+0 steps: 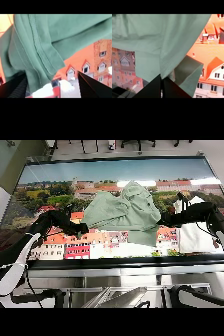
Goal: Fold the shirts.
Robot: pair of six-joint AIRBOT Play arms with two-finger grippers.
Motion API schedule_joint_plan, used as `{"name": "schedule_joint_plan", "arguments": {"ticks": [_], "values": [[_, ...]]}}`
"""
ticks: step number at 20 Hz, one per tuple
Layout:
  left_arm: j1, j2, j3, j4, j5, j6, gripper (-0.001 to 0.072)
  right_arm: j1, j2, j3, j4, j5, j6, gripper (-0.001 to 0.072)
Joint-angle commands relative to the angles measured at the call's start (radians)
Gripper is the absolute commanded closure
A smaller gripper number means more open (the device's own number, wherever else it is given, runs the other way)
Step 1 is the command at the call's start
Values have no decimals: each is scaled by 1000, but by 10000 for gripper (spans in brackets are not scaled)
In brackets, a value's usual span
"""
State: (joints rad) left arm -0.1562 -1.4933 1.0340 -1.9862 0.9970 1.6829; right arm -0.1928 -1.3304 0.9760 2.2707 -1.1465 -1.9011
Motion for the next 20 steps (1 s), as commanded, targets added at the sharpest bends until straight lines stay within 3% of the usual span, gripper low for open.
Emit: {"name": "schedule_joint_plan", "arguments": {"ticks": [1, 3, 7, 8, 9, 12, 16, 20], "values": [[0, 0, 1, 12, -97, -37, 46, 1, 0, 0, 0, 2, 0, 692], [0, -14, 2, 12, -143, -59, 213, 2, 0, 0, 1, 2, -8, 692], [-31, -71, 2, 20, -150, -71, 234, 2, -1, 0, 4, 2, -14, 692], [-36, -72, 2, 42, -151, -92, 423, 2, -1, 0, 4, 2, -15, 692], [-43, -71, 8, 66, -142, -98, 670, 1, 0, 0, 3, 2, -15, 692], [-42, -66, 63, 108, -57, -151, 693, 1, 0, 0, 14, -3, -15, 692], [-38, 85, 234, 90, 106, -139, 693, -10, 34, 47, 262, -73, -75, 692], [77, 346, 622, -163, 161, -94, 693, -49, 183, 390, 474, -166, -86, 693]]}}
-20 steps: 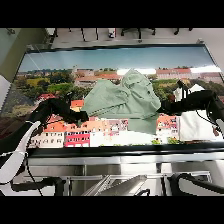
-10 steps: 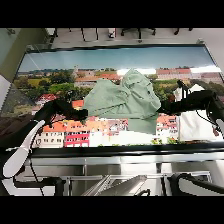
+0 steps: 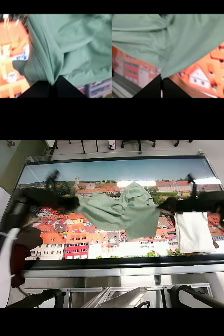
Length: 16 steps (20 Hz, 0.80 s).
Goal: Fold the shirts.
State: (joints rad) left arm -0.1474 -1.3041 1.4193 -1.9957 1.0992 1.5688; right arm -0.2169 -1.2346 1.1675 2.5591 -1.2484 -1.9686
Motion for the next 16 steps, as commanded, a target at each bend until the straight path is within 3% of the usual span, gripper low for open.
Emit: {"name": "schedule_joint_plan", "arguments": {"ticks": [1, 5, 10, 13, 16], "values": [[113, 214, 347, -162, 50, 2, 693, -44, 138, 329, 219, -50, -18, 692], [360, 375, 681, -146, 48, -78, 692, -129, 288, 775, 174, 95, -11, 693], [586, 529, 520, -180, 74, -76, 691, -151, 343, 880, 131, 175, 5, 693], [571, 512, 327, -182, 155, -66, 691, -148, 267, 853, 130, 130, 6, 692], [419, 377, 138, -178, 186, 11, 691, -96, 139, 738, 125, 58, 7, 692]]}}
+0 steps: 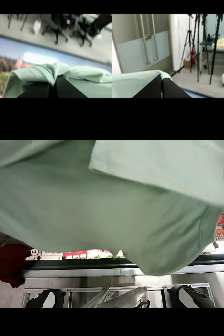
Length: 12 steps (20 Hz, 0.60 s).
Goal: Fold the shirts.
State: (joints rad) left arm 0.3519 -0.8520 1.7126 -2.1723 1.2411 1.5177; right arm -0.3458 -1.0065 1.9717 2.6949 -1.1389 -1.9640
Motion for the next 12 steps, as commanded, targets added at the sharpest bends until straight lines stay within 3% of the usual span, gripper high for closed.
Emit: {"name": "schedule_joint_plan", "arguments": {"ticks": [1, 5, 9, 12], "values": [[-143, -148, -215, 2, 29, 90, 691, 68, -136, -122, -33, -53, 2, 692], [-280, -518, -355, 57, -103, 115, 691, 195, -378, -371, -209, 52, -1, 692], [-290, -974, -249, -3, -164, 117, 691, 237, -651, -453, -186, 232, -1, 691], [-296, -1191, -51, -97, -156, 136, 691, 243, -758, -452, -93, 364, -4, 691]]}}
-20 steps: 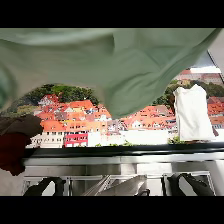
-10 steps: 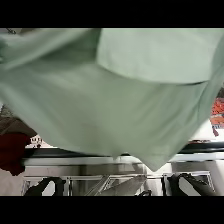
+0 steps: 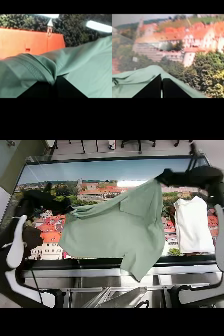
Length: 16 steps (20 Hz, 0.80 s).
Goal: Fold the shirts.
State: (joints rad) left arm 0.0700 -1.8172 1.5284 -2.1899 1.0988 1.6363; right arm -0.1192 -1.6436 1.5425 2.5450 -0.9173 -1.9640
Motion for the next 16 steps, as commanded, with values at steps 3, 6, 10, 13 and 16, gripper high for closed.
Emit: {"name": "schedule_joint_plan", "arguments": {"ticks": [3, 6, 10, 13, 16], "values": [[-30, -290, 285, -82, -15, 18, 691, 12, -132, -21, 51, 193, -5, 691], [-30, -290, 408, -82, 1, 18, 691, -1, -132, -18, 51, 172, -4, 659], [-19, -285, 564, -83, 164, 8, 11, -42, -110, -17, 49, 36, -5, 408], [51, -196, 554, -82, 274, 7, 14, -154, -35, -18, 26, -172, -3, 409], [163, -48, 382, -79, 322, 44, 14, -273, 49, -39, -57, -380, 29, 408]]}}
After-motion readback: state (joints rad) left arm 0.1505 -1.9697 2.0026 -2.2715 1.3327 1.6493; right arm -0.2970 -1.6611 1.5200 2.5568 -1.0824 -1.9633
